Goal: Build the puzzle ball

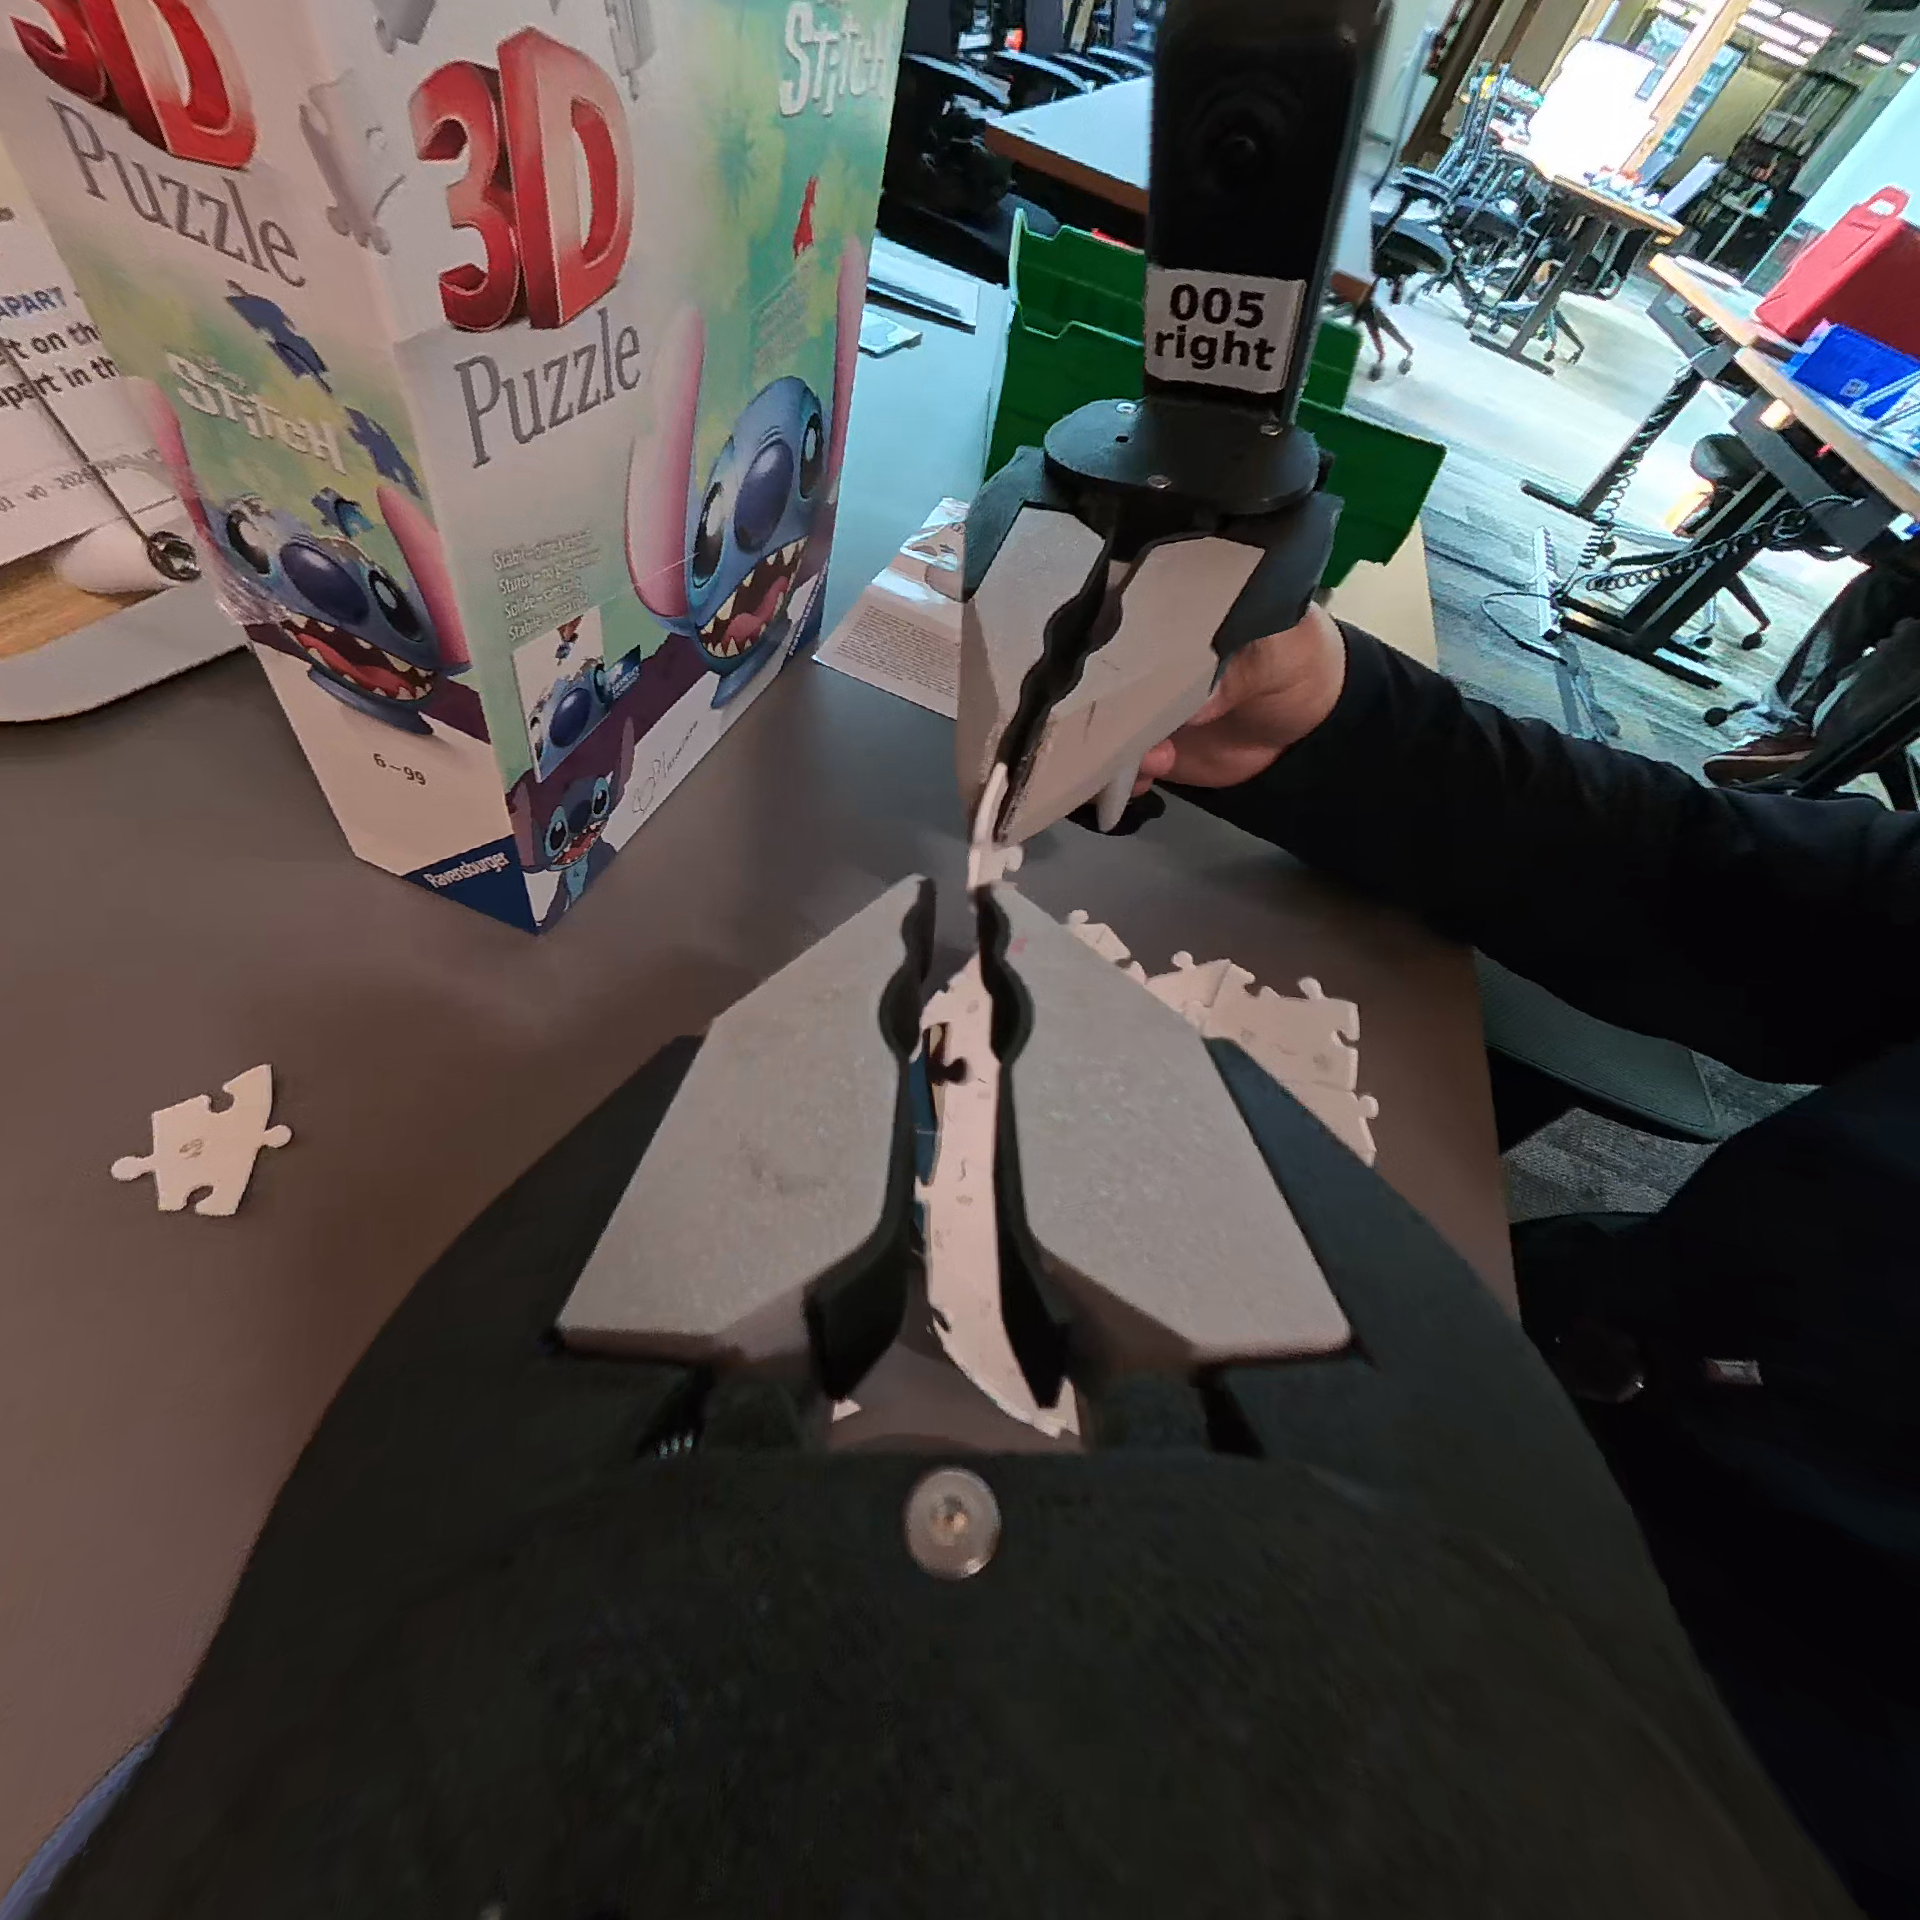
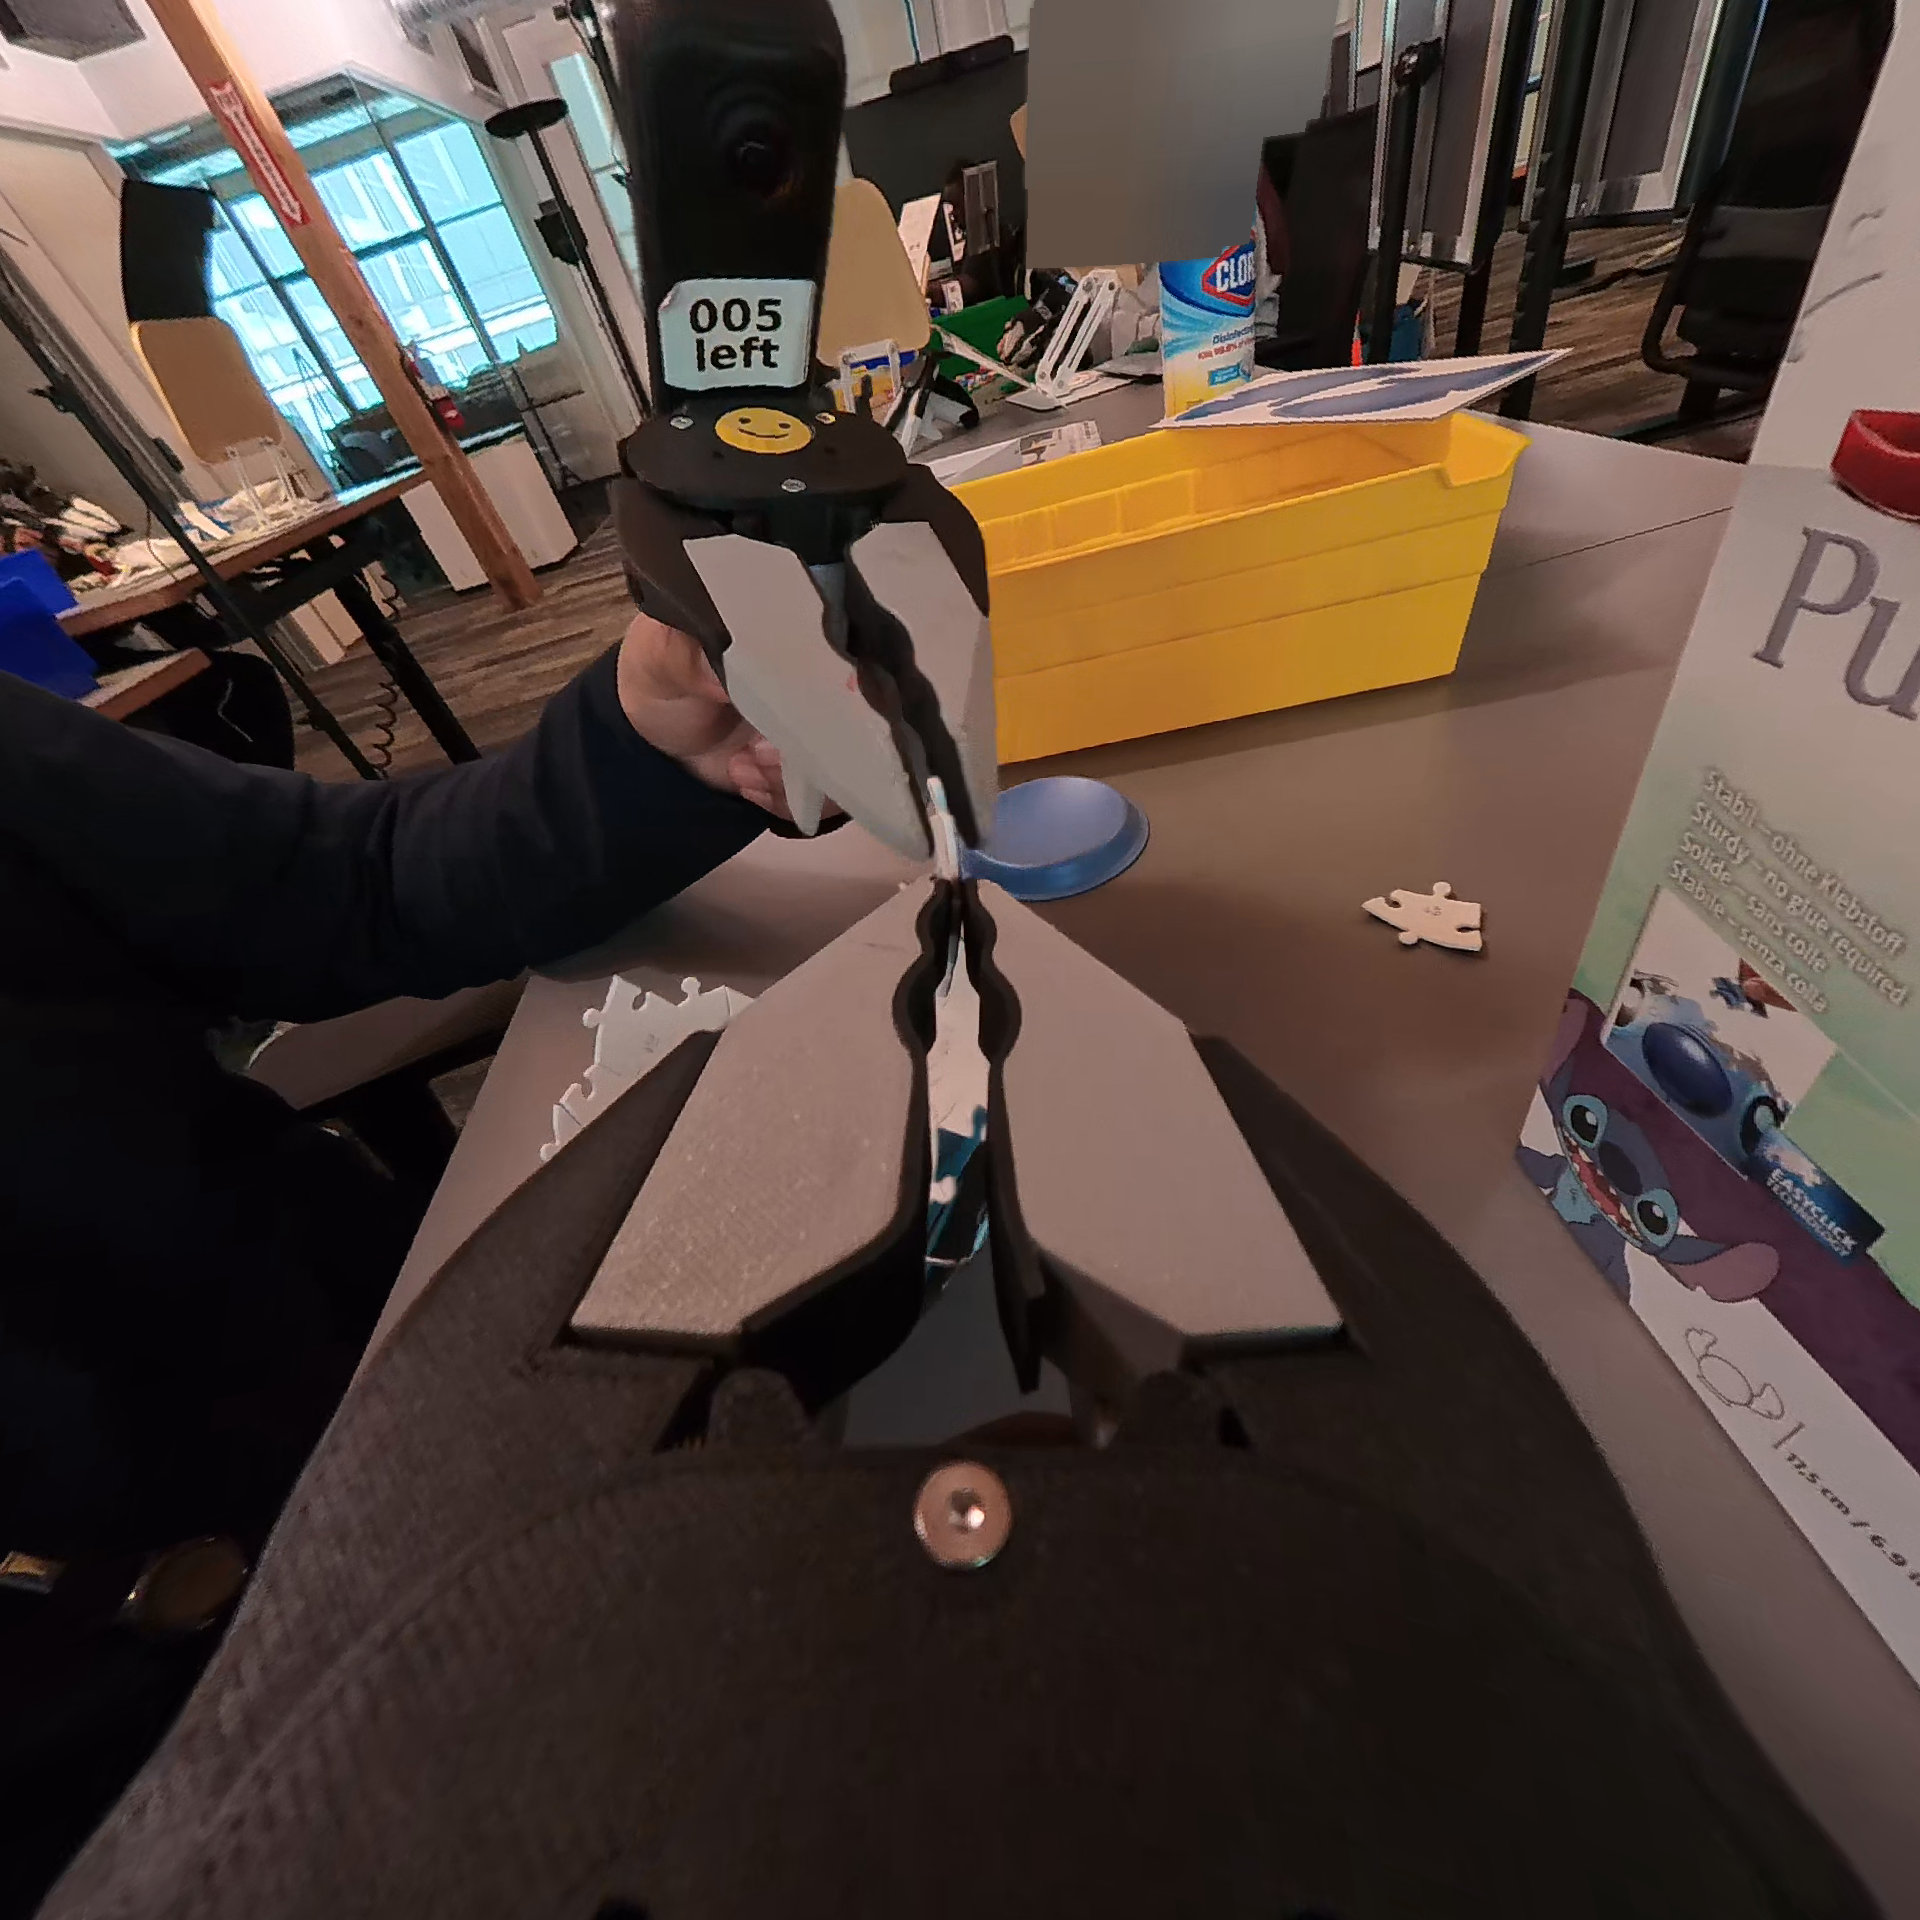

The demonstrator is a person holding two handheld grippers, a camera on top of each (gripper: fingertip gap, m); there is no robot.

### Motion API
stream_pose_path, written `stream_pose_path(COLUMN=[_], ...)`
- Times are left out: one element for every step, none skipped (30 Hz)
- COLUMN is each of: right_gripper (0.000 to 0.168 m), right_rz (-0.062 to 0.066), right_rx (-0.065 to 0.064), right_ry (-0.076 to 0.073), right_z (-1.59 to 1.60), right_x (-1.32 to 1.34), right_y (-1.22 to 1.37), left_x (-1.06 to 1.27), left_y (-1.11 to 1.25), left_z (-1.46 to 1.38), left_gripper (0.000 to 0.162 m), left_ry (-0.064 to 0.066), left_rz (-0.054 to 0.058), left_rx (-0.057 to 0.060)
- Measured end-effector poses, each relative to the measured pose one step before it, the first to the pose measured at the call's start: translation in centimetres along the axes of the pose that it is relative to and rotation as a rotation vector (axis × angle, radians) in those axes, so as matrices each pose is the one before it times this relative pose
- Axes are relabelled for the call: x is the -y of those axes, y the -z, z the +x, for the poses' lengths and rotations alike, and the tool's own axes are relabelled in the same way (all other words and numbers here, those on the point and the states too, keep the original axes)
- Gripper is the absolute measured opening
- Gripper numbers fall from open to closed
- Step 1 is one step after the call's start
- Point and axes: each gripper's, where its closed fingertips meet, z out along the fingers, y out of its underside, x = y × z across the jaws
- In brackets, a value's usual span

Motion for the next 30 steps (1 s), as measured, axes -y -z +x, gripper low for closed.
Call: stream_pose_path(right_gripper=[0.0,0.0,0.0,0.0,0.0,0.0,0.0,0.0,0.0,0.0,0.0,0.0,0.0,0.0,0.0,0.0,0.0,0.0,0.0,0.0,0.0,0.0,0.0,0.0,0.0,0.0,0.0,0.0,0.0,0.0], right_rz=[-0.0063,-0.0053,-0.0036,-0.0038,-0.0051,-0.0054,-0.0049,-0.0053,-0.0059,-0.0071,-0.0092,-0.0103,-0.0096,-0.0095,-0.009,-0.0056,-0.0018,-0.0002,0.0008,0.0009,-0.0007,-0.0021,-0.0023,-0.0021,-0.003,-0.0026,-0.0001,0.0,-0.0011,-0.0012], right_rx=[0.0061,0.0111,0.006,-0.0008,-0.0025,-0.0005,0.003,0.005,0.004,0.0025,0.0022,0.0009,-0.0017,-0.0023,-0.0033,-0.0061,-0.0045,0.0,0.0014,-0.0006,-0.0021,-0.0006,-0.0007,-0.002,-0.0011,-0.0008,-0.0021,-0.0014,-0.0002,-0.0005], right_ry=[-0.0032,-0.003,-0.001,0.0021,0.0031,0.0023,0.0015,-0.0003,-0.0001,0.0019,0.0043,0.0064,0.0072,0.0062,0.006,0.0067,0.0044,0.0003,-0.0012,-0.0007,0.0003,0.0004,0.0004,0.0011,0.0008,0.0003,0.0007,0.0002,-0.0007,-0.0003], right_z=[-0.045,-0.128,-0.071,0.016,0.038,0.014,-0.029,-0.067,-0.058,-0.051,-0.072,-0.078,-0.034,-0.016,0.008,0.049,0.042,-0.008,-0.012,0.016,0.036,0.005,0.008,0.017,0.016,0.016,0.03,0.021,0.015,0.017], right_x=[-0.152,-0.13,-0.087,-0.078,-0.079,-0.091,-0.092,-0.103,-0.1,-0.107,-0.136,-0.157,-0.132,-0.14,-0.132,-0.066,-0.011,0.001,0.023,0.011,-0.007,-0.035,-0.047,-0.038,-0.056,-0.04,-0.005,0.0,-0.031,-0.03], right_y=[-0.056,-0.057,-0.043,-0.031,-0.01,-0.005,-0.006,-0.026,-0.034,-0.061,-0.093,-0.096,-0.108,-0.092,-0.077,-0.037,0.001,0.02,0.006,0.012,-0.003,-0.014,-0.015,-0.01,-0.01,-0.006,0.009,0.0,-0.001,-0.013], left_x=[0.205,0.214,0.097,-0.035,-0.08,-0.072,-0.011,0.026,0.003,-0.008,-0.028,-0.059,-0.047,-0.048,-0.093,-0.085,-0.042,-0.02,0.0,0.0,-0.025,-0.04,-0.041,-0.03,-0.037,-0.041,-0.004,0.006,-0.014,-0.028], left_y=[0.05,0.076,0.031,-0.012,-0.037,-0.054,-0.031,-0.023,-0.041,-0.027,-0.033,-0.042,-0.045,-0.051,-0.043,-0.04,-0.019,0.007,0.008,0.012,-0.001,-0.006,-0.02,-0.017,-0.026,-0.022,-0.018,-0.009,-0.018,-0.007], left_z=[0.262,0.111,0.087,0.016,-0.065,-0.034,0.01,0.065,0.08,0.041,0.072,0.085,0.037,0.019,0.02,-0.006,-0.039,0.01,0.042,0.0,-0.027,-0.024,-0.014,-0.025,-0.009,-0.002,-0.009,-0.004,0.009,-0.002], left_gripper=[0.0,0.0,0.0,0.0,0.0,0.0,0.0,0.0,0.0,0.0,0.0,0.0,0.0,0.0,0.0,0.0,0.0,0.0,0.0,0.0,0.0,0.0,0.0,0.0,0.0,0.0,0.0,0.0,0.0,0.0], left_ry=[-0.0075,-0.0058,-0.004,-0.0013,-0.0025,-0.0029,-0.0033,-0.0037,-0.0027,-0.0036,-0.0049,-0.0041,-0.003,-0.0019,-0.0016,-0.003,-0.0041,-0.002,0.0002,0.0002,0.0008,0.0016,0.0014,0.0013,0.0009,0.0005,-0.0008,-0.0004,0.0002,0.0], left_rz=[0.0108,0.0109,0.0034,-0.0041,-0.0046,-0.0041,-0.0018,0.0014,-0.0003,-0.0018,-0.0024,-0.0039,-0.0035,-0.0032,-0.0053,-0.0052,-0.0025,-0.001,-0.0006,0.0002,-0.0009,-0.0015,-0.0011,-0.0009,-0.0016,-0.0026,0.0002,0.0004,-0.0008,-0.001], left_rx=[-0.0109,-0.0002,0.0,0.0022,0.0057,0.0044,0.0015,-0.0006,-0.0012,0.0012,-0.0003,-0.002,0.0,0.0007,-0.0005,0.0018,0.0042,0.0002,-0.0028,-0.0009,0.0001,-0.0003,-0.0007,0.0001,-0.0002,-0.0002,0.0011,0.0007,-0.0001,-0.0006])
